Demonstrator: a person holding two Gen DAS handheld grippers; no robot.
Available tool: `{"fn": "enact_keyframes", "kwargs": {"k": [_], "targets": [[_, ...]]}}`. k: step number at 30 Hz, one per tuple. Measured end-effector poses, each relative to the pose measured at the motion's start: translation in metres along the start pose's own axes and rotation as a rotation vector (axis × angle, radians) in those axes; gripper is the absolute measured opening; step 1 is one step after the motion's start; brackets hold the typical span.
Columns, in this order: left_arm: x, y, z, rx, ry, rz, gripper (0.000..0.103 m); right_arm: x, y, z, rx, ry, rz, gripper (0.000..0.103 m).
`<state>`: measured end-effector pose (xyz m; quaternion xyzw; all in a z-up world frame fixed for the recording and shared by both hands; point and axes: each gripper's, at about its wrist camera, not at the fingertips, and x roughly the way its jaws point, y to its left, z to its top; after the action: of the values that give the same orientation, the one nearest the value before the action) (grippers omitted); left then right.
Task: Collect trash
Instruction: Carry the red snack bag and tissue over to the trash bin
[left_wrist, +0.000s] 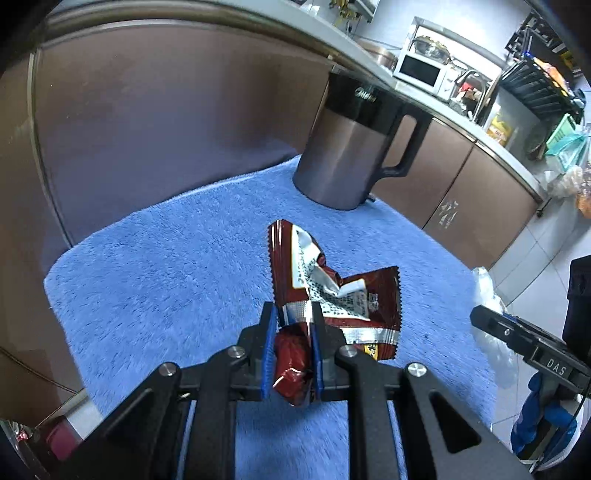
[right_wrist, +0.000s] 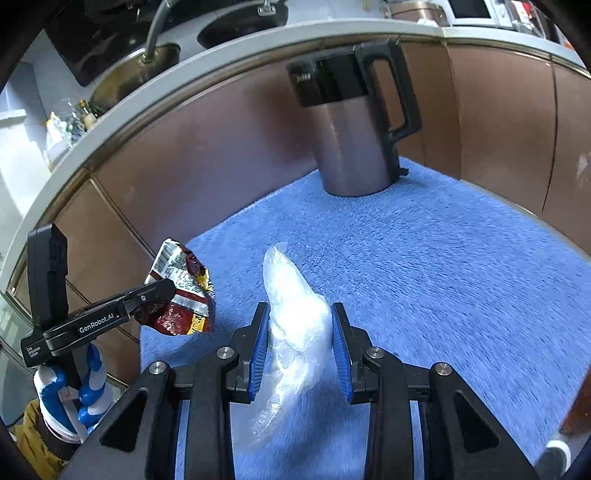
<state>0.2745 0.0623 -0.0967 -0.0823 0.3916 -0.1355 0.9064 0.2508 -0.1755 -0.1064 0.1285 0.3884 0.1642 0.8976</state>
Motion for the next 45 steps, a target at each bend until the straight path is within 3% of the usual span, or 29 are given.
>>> {"fn": "enact_keyframes", "kwargs": {"k": [11,21,33,39,45], "targets": [[-0.07,-0.025,-0.012,0.031,-0.091,-0.022,0.016,-0.086,0.012,-0.027,0.008,-0.106,0.008,0.032],[-0.106,-0.084,-0.021,0.12,-0.127,-0.122,0.016,-0.17,-0.008,-0.058,0.064,-0.235,-0.017,0.032],[-0.063,-0.216,-0.058,0.324,0.003,-0.291,0.016,-0.244,-0.114,-0.118,0.293,-0.321,-0.251,0.032],[-0.027,-0.29,-0.088,0.454,0.095,-0.344,0.016,-0.26,-0.182,-0.166,0.441,-0.295,-0.412,0.032],[0.009,-0.358,-0.121,0.586,0.189,-0.36,0.016,-0.257,-0.235,-0.21,0.565,-0.242,-0.483,0.032]]}}
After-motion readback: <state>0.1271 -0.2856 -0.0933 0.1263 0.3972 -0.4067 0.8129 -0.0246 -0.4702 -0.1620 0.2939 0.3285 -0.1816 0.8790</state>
